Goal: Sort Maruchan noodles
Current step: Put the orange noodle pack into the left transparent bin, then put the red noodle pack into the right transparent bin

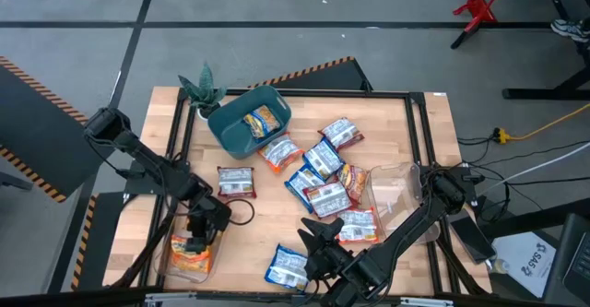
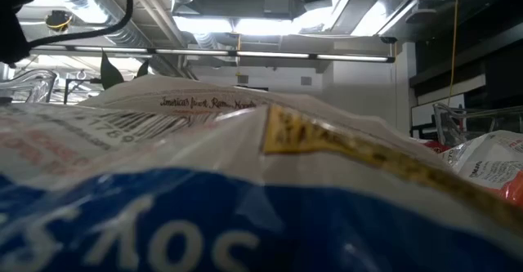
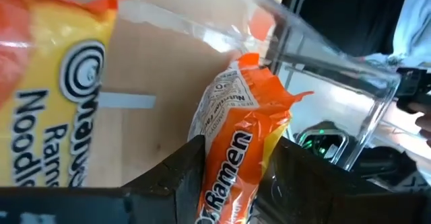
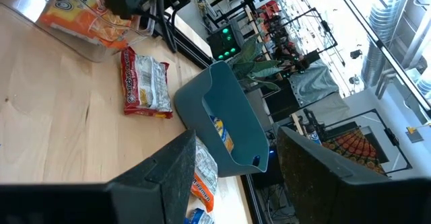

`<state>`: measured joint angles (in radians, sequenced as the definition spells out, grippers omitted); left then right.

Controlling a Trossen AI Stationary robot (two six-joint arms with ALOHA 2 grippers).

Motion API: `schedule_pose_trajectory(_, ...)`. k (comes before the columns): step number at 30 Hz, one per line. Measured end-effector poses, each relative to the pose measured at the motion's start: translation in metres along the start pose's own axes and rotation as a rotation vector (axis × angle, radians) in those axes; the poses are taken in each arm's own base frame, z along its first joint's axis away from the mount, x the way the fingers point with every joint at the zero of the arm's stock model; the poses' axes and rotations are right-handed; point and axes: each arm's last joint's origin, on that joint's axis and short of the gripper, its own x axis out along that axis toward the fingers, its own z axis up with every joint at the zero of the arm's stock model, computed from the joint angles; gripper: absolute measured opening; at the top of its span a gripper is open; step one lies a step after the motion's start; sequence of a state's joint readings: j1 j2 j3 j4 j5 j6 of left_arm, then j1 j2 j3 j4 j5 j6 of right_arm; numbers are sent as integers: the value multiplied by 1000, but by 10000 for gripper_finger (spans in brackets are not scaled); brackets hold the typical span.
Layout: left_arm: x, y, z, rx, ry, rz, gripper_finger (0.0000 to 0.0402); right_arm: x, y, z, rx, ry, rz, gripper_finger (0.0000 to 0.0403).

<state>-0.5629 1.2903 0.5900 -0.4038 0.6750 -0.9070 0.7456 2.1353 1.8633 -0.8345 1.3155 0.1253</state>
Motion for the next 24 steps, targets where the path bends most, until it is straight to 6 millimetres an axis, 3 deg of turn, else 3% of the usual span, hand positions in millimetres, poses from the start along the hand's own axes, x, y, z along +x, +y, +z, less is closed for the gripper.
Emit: schedule_pose_trajectory(24, -19, 4, 11, -81, 29, -115, 166, 0, 0, 0, 0, 0, 0, 193)
